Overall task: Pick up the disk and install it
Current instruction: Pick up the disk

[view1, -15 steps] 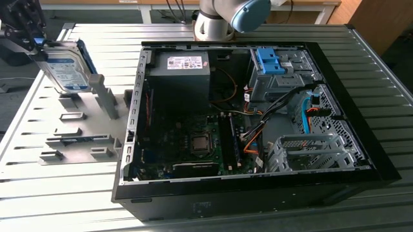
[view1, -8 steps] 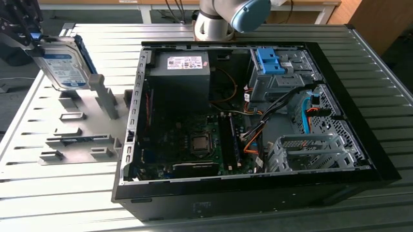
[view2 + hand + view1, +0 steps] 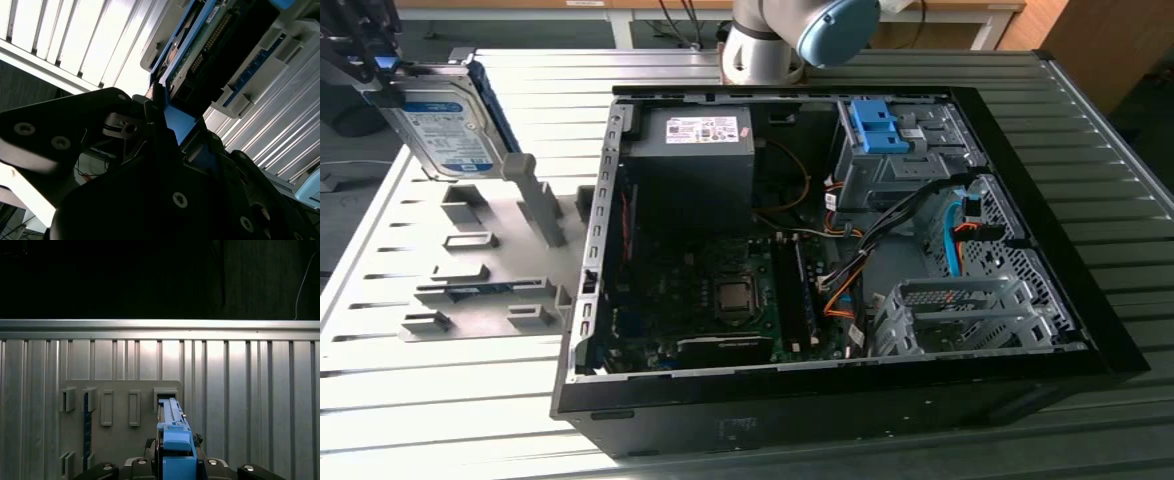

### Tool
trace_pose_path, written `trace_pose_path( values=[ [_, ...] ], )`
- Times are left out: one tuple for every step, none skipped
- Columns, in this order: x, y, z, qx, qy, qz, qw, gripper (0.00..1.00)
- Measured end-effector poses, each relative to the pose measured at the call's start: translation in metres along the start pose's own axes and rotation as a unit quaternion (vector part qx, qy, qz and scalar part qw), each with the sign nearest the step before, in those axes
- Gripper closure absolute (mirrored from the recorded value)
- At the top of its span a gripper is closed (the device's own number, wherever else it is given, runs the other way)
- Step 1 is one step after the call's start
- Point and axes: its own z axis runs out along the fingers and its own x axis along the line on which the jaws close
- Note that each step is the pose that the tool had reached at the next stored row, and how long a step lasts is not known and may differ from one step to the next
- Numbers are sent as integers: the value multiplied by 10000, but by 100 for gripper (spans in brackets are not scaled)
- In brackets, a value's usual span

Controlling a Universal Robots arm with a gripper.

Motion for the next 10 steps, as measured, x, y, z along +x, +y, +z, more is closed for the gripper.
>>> trace_pose_path(
  values=[
    [0,0,-15,0,0,0,10000,63],
    [-1,0,-27,0,0,0,10000,63],
    [-1,1,-39,1,-1,0,10000,63],
    [-1,1,-51,0,0,0,10000,63],
    [-2,1,-62,0,0,0,10000,63],
    [-2,1,-73,0,0,0,10000,63],
    [-2,1,-83,0,0,0,10000,63],
    [-2,1,-93,0,0,0,10000,63],
    [-3,1,-106,0,0,0,10000,63],
    [-3,2,-119,0,0,0,10000,63]
  ],
)
